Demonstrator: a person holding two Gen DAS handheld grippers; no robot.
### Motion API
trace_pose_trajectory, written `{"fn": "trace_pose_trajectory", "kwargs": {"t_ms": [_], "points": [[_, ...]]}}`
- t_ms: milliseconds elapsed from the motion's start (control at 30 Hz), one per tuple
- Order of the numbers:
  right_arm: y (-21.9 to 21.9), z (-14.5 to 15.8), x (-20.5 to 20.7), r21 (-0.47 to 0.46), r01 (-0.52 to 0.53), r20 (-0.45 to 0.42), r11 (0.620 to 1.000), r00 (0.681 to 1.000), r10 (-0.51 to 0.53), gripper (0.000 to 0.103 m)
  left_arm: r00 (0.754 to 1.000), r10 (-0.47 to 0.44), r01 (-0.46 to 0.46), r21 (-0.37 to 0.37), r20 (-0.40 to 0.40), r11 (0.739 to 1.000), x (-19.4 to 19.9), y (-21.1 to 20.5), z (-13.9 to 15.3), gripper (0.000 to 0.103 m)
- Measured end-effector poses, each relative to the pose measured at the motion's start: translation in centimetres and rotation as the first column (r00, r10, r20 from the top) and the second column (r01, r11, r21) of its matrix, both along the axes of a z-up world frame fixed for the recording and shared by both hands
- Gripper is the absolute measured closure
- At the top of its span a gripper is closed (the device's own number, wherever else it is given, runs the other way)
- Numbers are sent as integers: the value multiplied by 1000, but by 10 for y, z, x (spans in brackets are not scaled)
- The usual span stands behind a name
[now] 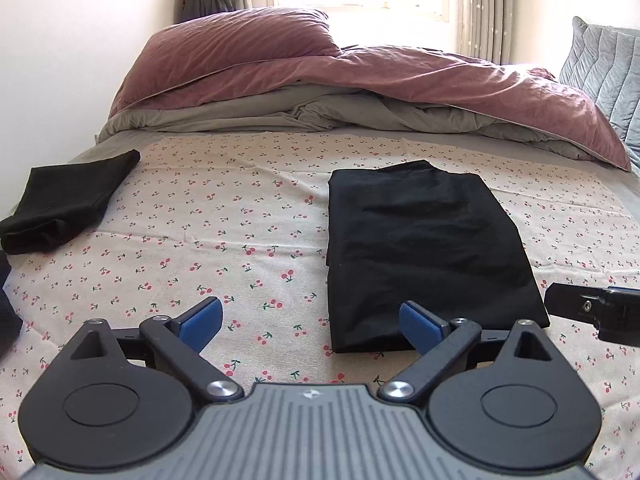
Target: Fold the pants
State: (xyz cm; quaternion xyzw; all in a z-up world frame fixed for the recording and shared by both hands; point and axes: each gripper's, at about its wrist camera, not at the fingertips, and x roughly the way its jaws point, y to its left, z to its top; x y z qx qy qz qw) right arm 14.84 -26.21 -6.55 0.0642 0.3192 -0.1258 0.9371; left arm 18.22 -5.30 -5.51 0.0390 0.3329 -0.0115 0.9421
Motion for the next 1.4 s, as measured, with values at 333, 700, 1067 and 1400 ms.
{"fn": "trace_pose_trajectory", "kwargs": {"t_ms": [333, 700, 1067, 1400], "points": [[26, -7, -40, 3, 27, 23, 1000, 999, -27, 10, 1000, -5, 5, -2, 10, 1000, -27, 11, -1, 0], [36, 12, -82, -147, 25, 35, 989, 999, -20, 0, 999, -31, 30, -31, -11, 999, -58, 4, 4, 0], [35, -10, -72, -143, 11, -60, 990, 998, -19, 0, 999, -2, 0, -42, -48, 999, -50, 9, -9, 0], [27, -11, -75, -98, 17, -71, 995, 997, -24, 0, 998, 6, -8, -41, -55, 999, -45, 7, -12, 0]]}}
